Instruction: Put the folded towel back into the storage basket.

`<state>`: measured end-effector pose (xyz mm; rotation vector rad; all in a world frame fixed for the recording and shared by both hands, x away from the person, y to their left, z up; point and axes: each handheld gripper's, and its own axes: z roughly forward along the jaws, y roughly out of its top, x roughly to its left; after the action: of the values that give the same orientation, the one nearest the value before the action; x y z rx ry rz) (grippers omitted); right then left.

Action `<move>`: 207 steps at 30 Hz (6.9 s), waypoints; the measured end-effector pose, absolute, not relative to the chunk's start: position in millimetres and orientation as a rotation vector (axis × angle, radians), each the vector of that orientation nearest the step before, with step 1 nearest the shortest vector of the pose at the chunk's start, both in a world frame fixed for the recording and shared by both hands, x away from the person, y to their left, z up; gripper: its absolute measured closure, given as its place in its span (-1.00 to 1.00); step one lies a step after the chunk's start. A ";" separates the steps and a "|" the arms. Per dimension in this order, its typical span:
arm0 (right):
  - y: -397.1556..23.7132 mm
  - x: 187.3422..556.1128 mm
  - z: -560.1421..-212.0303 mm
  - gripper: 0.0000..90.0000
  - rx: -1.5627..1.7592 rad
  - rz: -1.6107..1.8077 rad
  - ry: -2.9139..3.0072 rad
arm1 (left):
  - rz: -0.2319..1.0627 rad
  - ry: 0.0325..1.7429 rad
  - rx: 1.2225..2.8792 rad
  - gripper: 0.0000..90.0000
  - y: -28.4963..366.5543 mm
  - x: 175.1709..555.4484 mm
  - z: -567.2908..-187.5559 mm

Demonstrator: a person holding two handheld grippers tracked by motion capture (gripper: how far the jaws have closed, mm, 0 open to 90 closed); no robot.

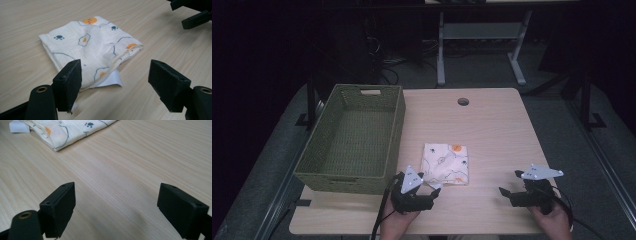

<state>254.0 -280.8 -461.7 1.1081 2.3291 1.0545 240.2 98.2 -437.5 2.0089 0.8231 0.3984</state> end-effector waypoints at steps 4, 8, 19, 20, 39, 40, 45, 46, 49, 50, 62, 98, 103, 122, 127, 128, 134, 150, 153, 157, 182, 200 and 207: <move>-281.7 254.2 -461.5 -0.67 1.118 1.060 2.325 | 0.393 0.825 2.010 -0.40 95.7 243.3 -436.8; -280.9 254.0 -461.5 -0.67 1.123 1.053 2.321 | 0.394 0.826 1.999 -0.40 92.1 248.4 -434.2; -279.7 254.7 -461.0 -0.67 1.116 1.050 2.322 | 0.383 0.842 2.008 -0.40 77.8 270.7 -432.2; -279.7 254.8 -461.0 -0.67 1.116 1.050 2.323 | 0.386 0.848 2.008 -0.40 74.8 273.2 -432.4; -279.3 254.7 -460.2 -0.67 1.109 1.060 2.330 | 0.394 0.897 2.060 -0.38 45.0 316.0 -432.3; -279.3 254.7 -460.2 -0.67 1.109 1.060 2.330 | 0.395 0.900 2.070 -0.38 43.2 318.5 -434.1; -279.4 254.8 -459.8 -0.67 1.106 1.063 2.327 | 0.393 0.924 2.115 -0.37 33.5 329.7 -443.1; -279.5 254.8 -459.7 -0.67 1.106 1.063 2.327 | 0.393 0.924 2.115 -0.34 33.5 329.7 -443.1; -279.3 255.0 -459.7 -0.67 1.100 1.065 2.329 | 0.387 0.944 2.129 -0.34 30.3 334.9 -446.5; -279.3 255.0 -459.7 -0.67 1.100 1.065 2.329 | 0.388 0.948 2.137 -0.34 29.7 336.6 -447.6; -278.1 255.7 -460.1 -0.67 1.098 1.062 2.334 | 0.343 1.007 2.198 -0.30 28.0 348.9 -459.3; -276.9 254.4 -458.3 -0.67 1.089 1.070 2.326 | 0.395 0.981 2.258 0.75 29.5 351.5 -461.8; -278.1 254.5 -458.0 -0.67 1.093 1.075 2.322 | 0.343 1.009 2.238 0.80 33.2 353.9 -461.4; -280.6 255.0 -457.7 -0.67 1.096 1.075 2.321 | 0.248 1.040 2.177 0.85 41.9 355.1 -447.0; -281.0 255.0 -457.4 -0.67 1.100 1.078 2.317 | 0.251 1.019 2.161 0.85 42.5 353.5 -436.0; -280.9 255.1 -457.5 -0.67 1.099 1.078 2.318 | 0.249 1.018 2.156 0.85 42.5 353.0 -434.0; -280.9 255.2 -457.6 -0.67 1.097 1.076 2.319 | 0.237 1.006 2.145 0.85 41.4 351.9 -426.1; -280.6 255.2 -457.6 -0.67 1.096 1.072 2.318 | 0.143 0.986 2.052 0.85 51.1 352.2 -396.3; -280.9 255.6 -457.7 -0.67 1.096 1.071 2.318 | 0.073 0.974 1.999 0.84 56.6 353.0 -386.0; -281.9 255.3 -457.2 -0.67 1.108 1.076 2.313 | 0.027 0.969 1.962 0.84 60.5 353.6 -377.8; -283.4 255.6 -456.9 -0.67 1.104 1.073 2.304 | -0.275 0.874 1.772 0.84 91.3 361.2 -341.8; -282.7 255.7 -457.0 -0.67 1.107 1.069 2.306 | -0.317 0.839 1.783 0.84 109.9 363.5 -317.1; -282.9 255.8 -457.0 -0.67 1.108 1.070 2.307 | -0.309 0.846 1.781 0.84 125.6 365.8 -309.3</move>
<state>255.8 -282.9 -457.0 1.1083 2.3069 1.0697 365.8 125.6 -309.3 1.7811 0.8460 -0.3090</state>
